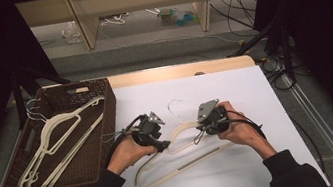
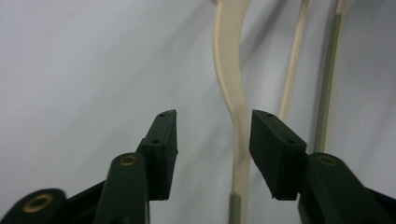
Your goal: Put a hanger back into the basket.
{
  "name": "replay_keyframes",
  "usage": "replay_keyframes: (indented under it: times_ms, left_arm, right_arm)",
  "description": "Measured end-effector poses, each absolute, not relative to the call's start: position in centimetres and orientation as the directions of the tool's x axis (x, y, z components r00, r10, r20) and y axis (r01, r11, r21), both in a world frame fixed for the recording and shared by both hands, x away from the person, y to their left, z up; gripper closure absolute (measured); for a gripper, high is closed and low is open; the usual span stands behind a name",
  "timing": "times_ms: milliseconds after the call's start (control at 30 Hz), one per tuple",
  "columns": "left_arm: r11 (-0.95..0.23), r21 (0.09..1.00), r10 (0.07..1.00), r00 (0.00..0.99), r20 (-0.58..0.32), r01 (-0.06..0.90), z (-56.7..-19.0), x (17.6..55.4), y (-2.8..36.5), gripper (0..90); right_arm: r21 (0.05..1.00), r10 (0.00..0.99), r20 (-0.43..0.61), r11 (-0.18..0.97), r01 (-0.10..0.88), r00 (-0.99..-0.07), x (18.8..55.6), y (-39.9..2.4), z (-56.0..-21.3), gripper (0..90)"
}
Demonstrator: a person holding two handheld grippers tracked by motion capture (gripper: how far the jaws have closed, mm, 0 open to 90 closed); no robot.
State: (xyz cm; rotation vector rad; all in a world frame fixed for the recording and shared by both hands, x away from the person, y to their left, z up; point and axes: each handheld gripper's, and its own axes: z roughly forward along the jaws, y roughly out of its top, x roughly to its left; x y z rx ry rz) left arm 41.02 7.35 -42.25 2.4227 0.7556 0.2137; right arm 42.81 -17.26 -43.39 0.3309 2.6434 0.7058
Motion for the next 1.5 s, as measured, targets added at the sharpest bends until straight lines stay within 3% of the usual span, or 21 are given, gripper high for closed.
replay_keyframes:
  times_ms: [367,833,1200,1367,1500]
  left_arm:
    - [-0.645,0.606,0.514,0.851,-0.107,0.465,-42.1,41.5,6.7,49.2]
    - [-0.594,0.649,0.470,0.860,-0.199,0.475,-41.9,41.2,6.1,61.8]
    - [-0.544,0.652,0.477,0.834,-0.277,0.528,-41.7,40.9,6.1,79.3]
    - [-0.537,0.645,0.477,0.827,-0.299,0.543,-41.4,40.5,6.1,81.4]
    - [-0.526,0.651,0.468,0.826,-0.315,0.547,-40.9,39.8,6.0,83.2]
  right_arm:
    - [0.549,0.299,-0.342,0.833,0.069,-0.891,40.9,-16.8,-42.5,76.4]
    - [0.562,0.277,-0.351,0.826,0.035,-0.895,39.6,-16.3,-42.2,76.5]
    - [0.579,0.274,-0.357,0.815,0.018,-0.893,39.1,-16.5,-42.0,76.5]
    - [0.561,0.247,-0.386,0.828,-0.013,-0.889,38.9,-16.7,-41.8,76.5]
    - [0.603,0.270,-0.355,0.797,0.001,-0.895,38.3,-17.0,-41.6,76.1]
